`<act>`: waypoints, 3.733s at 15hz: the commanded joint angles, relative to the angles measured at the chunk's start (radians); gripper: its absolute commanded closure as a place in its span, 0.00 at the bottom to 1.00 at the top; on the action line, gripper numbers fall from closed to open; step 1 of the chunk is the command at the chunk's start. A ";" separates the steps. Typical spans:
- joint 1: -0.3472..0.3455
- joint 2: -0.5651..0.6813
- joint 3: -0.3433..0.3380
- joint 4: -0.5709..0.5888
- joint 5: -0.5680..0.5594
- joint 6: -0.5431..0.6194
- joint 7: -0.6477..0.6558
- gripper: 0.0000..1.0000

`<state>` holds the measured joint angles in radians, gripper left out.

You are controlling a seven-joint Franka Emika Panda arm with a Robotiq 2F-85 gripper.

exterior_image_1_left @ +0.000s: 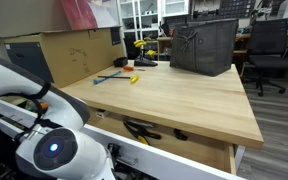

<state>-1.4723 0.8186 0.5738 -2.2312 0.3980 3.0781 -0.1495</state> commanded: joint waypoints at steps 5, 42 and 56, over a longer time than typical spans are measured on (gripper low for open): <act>-0.279 -0.120 0.139 -0.143 0.030 -0.202 0.023 0.00; 0.945 -0.589 -0.603 -0.048 0.770 -0.312 -0.663 1.00; 1.216 -0.223 -0.840 -0.023 0.241 -0.030 -0.247 1.00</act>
<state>-0.3298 0.5845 -0.1774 -2.2100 0.8322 3.0242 -0.5816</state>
